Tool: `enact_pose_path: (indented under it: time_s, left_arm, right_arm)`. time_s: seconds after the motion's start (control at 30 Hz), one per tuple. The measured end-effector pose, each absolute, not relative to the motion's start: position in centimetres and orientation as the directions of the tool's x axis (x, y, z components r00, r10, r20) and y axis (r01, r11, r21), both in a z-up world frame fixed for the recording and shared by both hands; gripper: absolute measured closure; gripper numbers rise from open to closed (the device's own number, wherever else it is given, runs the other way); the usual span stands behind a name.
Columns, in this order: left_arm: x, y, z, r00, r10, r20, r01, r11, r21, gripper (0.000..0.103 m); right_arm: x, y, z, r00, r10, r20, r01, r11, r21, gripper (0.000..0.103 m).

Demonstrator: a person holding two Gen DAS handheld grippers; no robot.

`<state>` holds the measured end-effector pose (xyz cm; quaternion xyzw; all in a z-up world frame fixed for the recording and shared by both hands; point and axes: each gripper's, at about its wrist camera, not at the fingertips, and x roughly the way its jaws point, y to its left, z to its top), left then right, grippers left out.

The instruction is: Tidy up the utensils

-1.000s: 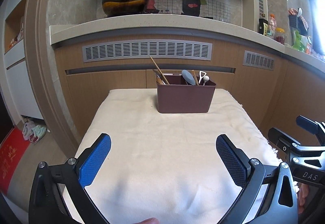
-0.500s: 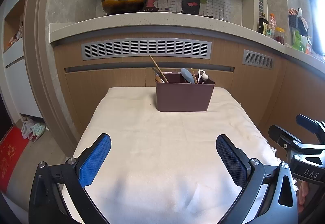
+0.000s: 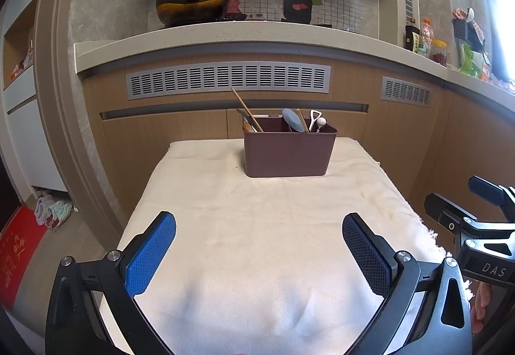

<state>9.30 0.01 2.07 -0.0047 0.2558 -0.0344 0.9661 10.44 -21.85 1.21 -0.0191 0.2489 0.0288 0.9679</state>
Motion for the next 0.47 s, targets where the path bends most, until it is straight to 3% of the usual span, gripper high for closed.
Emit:
enact_pose_path:
  time_s: [0.47]
  left_arm:
    - [9.25, -0.25, 2.11, 0.872, -0.065, -0.486, 0.067, 0.998, -0.012, 0.0]
  right_arm:
    - [10.4, -22.03, 1.18, 0.877, 0.045, -0.479, -0.062, 0.998, -0.02, 0.0]
